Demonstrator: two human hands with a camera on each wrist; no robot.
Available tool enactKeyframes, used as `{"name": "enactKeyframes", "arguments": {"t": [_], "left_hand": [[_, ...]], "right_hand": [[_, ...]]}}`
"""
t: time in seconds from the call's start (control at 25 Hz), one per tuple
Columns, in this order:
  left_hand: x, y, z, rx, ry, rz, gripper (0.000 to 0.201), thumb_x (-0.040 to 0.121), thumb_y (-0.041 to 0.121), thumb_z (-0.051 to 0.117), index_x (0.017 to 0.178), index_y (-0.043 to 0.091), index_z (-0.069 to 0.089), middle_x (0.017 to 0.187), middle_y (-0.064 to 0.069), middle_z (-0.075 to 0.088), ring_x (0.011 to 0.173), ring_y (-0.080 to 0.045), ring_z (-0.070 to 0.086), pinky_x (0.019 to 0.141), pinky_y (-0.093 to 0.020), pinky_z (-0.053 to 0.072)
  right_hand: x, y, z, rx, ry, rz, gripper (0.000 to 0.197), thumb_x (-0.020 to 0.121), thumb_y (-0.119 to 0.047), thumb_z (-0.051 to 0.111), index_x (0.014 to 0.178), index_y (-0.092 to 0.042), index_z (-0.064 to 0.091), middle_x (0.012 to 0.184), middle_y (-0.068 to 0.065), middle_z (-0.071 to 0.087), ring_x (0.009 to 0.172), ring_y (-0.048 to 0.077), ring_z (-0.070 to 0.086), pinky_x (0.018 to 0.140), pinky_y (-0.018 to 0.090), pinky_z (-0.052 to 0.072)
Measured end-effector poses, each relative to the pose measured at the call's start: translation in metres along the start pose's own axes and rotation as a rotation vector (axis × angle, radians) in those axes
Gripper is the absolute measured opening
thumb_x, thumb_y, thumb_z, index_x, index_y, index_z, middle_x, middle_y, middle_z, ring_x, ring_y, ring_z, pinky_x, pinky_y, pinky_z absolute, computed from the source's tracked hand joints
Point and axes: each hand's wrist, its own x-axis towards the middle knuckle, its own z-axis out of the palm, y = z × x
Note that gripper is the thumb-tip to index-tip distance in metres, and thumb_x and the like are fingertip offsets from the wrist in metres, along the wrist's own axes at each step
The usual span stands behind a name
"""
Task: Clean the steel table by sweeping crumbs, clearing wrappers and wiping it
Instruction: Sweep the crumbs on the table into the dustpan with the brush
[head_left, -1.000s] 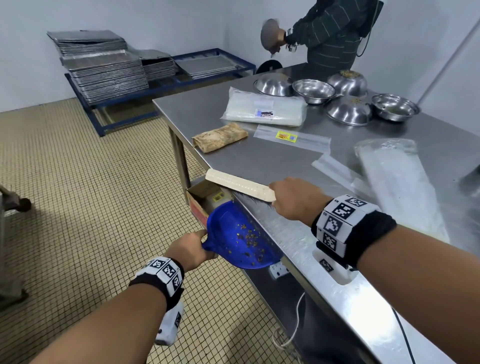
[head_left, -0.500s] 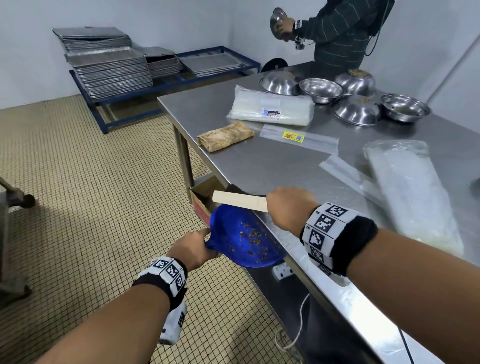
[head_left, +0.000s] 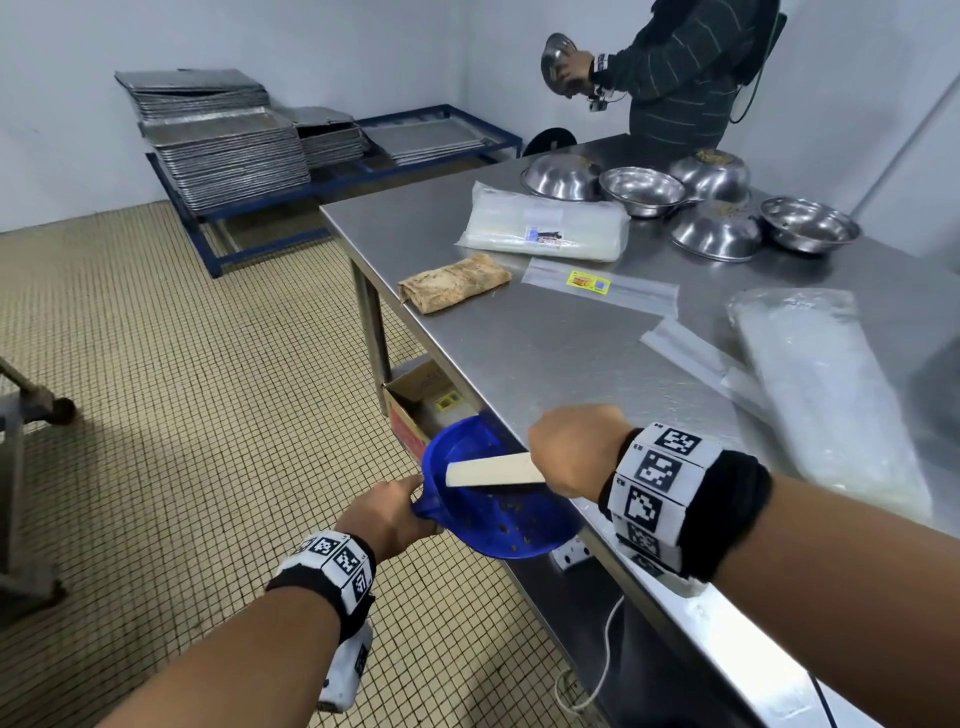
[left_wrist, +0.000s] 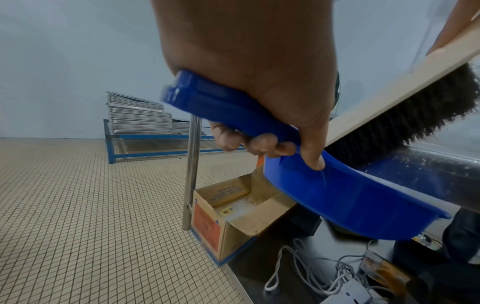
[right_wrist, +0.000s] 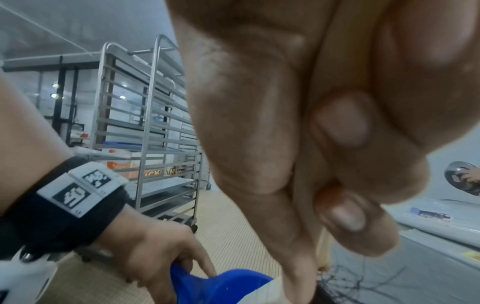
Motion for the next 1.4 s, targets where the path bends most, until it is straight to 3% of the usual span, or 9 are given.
{"name": "enactKeyframes", "arguments": {"t": [0.16,0.32,0.4,0.52,0.8,0.96,1.12,1.24,1.4], "left_hand": [[0.002,-0.004,0.005,-0.031,-0.009,-0.001,0.075,0.074,0.056,0.07,0.14,0.034,0.044,0.11,0.003,0.069,0.104,-0.018,0.063,0.089,-0.034,0.05],[0.005,-0.002,0.005,-0.041,-0.005,0.001,0.077,0.075,0.056,0.071,0.143,0.034,0.042,0.11,0.003,0.069,0.105,-0.019,0.062,0.087,-0.03,0.048],[0.005,-0.001,0.006,-0.063,-0.01,0.013,0.077,0.074,0.056,0.071,0.142,0.034,0.043,0.105,0.005,0.07,0.101,-0.017,0.063,0.086,-0.032,0.05],[0.003,0.003,0.008,-0.051,-0.006,0.05,0.07,0.076,0.054,0.07,0.138,0.034,0.045,0.1,0.006,0.071,0.096,-0.015,0.064,0.083,-0.032,0.05],[-0.007,0.012,0.008,-0.048,0.012,0.073,0.061,0.076,0.05,0.071,0.132,0.04,0.049,0.098,0.007,0.07,0.088,-0.015,0.065,0.082,-0.033,0.052],[-0.008,0.013,0.012,-0.031,0.0,0.08,0.063,0.074,0.053,0.071,0.132,0.043,0.048,0.103,0.009,0.07,0.098,-0.015,0.064,0.085,-0.033,0.051],[-0.01,0.011,0.015,-0.054,-0.034,0.071,0.061,0.072,0.055,0.069,0.129,0.043,0.049,0.098,0.011,0.07,0.091,-0.012,0.064,0.083,-0.033,0.052],[-0.014,0.01,0.011,-0.041,-0.029,0.069,0.063,0.074,0.054,0.07,0.132,0.041,0.048,0.099,0.009,0.07,0.091,-0.013,0.065,0.084,-0.033,0.052],[-0.019,0.002,-0.009,-0.007,-0.007,0.054,0.062,0.073,0.053,0.072,0.13,0.039,0.051,0.1,0.008,0.069,0.086,-0.011,0.065,0.078,-0.028,0.05]], "right_hand": [[-0.005,0.011,-0.008,0.023,0.086,-0.036,0.021,0.087,-0.011,0.055,0.105,-0.008,0.066,0.07,-0.001,0.045,0.074,0.023,0.049,0.062,0.028,0.038],[0.002,0.02,-0.016,0.142,0.158,0.065,0.018,0.084,-0.011,0.058,0.1,-0.009,0.066,0.073,0.0,0.052,0.07,0.025,0.048,0.066,0.031,0.04],[0.005,0.023,-0.015,0.164,0.151,0.105,0.019,0.083,-0.011,0.059,0.101,-0.011,0.066,0.069,-0.002,0.045,0.071,0.025,0.049,0.066,0.031,0.04],[0.002,0.023,-0.006,0.146,0.137,0.113,0.021,0.085,-0.01,0.057,0.105,-0.011,0.066,0.074,-0.002,0.047,0.074,0.024,0.05,0.066,0.031,0.04],[-0.025,0.022,0.007,0.024,0.054,0.011,0.025,0.089,-0.013,0.053,0.112,-0.011,0.064,0.068,-0.004,0.042,0.075,0.022,0.049,0.067,0.03,0.039],[-0.036,0.025,0.006,-0.031,0.005,0.001,0.025,0.09,-0.015,0.05,0.111,-0.014,0.064,0.095,0.002,0.063,0.077,0.022,0.05,0.066,0.031,0.039],[-0.035,0.027,0.007,-0.049,-0.05,0.023,0.021,0.089,-0.013,0.051,0.105,-0.013,0.064,0.08,0.0,0.052,0.075,0.021,0.051,0.063,0.03,0.039],[-0.029,0.031,0.006,-0.049,-0.053,0.042,0.02,0.087,-0.014,0.054,0.104,-0.01,0.064,0.083,0.001,0.053,0.075,0.022,0.052,0.062,0.029,0.04],[-0.017,0.04,0.001,0.031,-0.019,0.018,0.027,0.083,-0.023,0.061,0.106,-0.01,0.066,0.097,0.006,0.064,0.082,0.026,0.056,0.073,0.031,0.048]]}}
